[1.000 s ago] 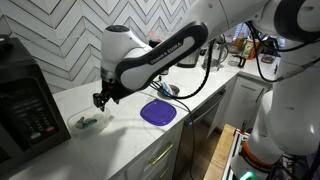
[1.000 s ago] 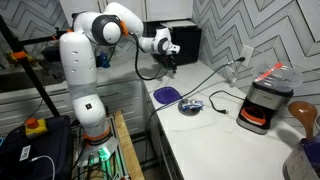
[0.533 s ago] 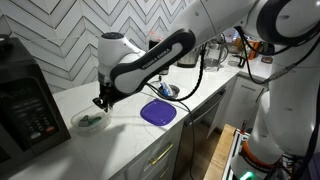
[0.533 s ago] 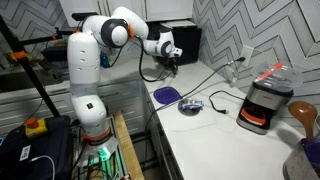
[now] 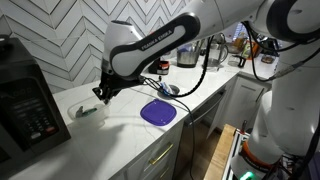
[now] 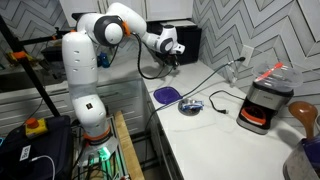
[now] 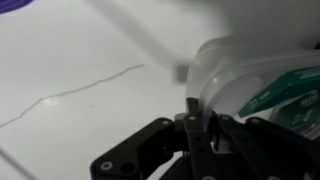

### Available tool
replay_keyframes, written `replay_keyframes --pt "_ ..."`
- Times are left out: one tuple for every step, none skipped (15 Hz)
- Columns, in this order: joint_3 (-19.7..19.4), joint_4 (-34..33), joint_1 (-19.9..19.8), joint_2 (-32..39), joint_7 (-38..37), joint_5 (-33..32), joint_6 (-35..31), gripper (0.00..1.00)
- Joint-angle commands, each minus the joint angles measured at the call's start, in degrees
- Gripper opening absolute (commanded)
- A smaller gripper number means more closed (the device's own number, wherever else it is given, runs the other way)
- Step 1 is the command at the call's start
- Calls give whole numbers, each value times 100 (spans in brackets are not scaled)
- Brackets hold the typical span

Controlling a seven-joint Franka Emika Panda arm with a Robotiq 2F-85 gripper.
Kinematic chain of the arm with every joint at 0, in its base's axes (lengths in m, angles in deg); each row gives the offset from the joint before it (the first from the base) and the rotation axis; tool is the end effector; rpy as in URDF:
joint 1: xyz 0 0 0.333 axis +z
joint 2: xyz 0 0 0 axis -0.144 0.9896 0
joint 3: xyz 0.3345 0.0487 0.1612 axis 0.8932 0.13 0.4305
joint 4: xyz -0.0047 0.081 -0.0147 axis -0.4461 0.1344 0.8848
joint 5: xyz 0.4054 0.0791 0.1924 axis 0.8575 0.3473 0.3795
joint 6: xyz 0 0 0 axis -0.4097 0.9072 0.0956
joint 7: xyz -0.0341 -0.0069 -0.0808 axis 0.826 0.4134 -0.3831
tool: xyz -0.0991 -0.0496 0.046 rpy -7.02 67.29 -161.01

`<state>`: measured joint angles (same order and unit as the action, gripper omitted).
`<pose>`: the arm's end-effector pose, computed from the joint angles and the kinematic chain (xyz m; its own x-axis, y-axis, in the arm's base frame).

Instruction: Pick up the clear lunch box and pour all its contents onto the kitchen counter, put the clear lunch box on the right side of the kitchen counter

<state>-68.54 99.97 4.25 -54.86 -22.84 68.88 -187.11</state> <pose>0.6375 0.2606 0.4344 0.9546 -0.1098 0.2768 -0.0559 -0.9791 -0.1958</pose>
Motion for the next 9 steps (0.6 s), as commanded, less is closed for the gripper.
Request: replay_keyframes --pt "-173 1049 -286 -1204 248 539 -12 2" --pt "-269 1291 -376 -1502 103 517 17 2" --pt "-352 1509 -473 -1751 -14 459 38 2" --pt "-422 1747 -582 -2018 -39 475 27 2" --pt "-496 1959 -692 -2284 6 493 75 2" --pt "-572 2152 -822 -2551 -5 432 142 2" --pt "-652 2356 -962 -2806 -17 427 154 2" --pt "-683 2536 -1167 -3080 -264 259 171 2" --pt "-726 2735 -1351 -3378 -356 219 169 2"
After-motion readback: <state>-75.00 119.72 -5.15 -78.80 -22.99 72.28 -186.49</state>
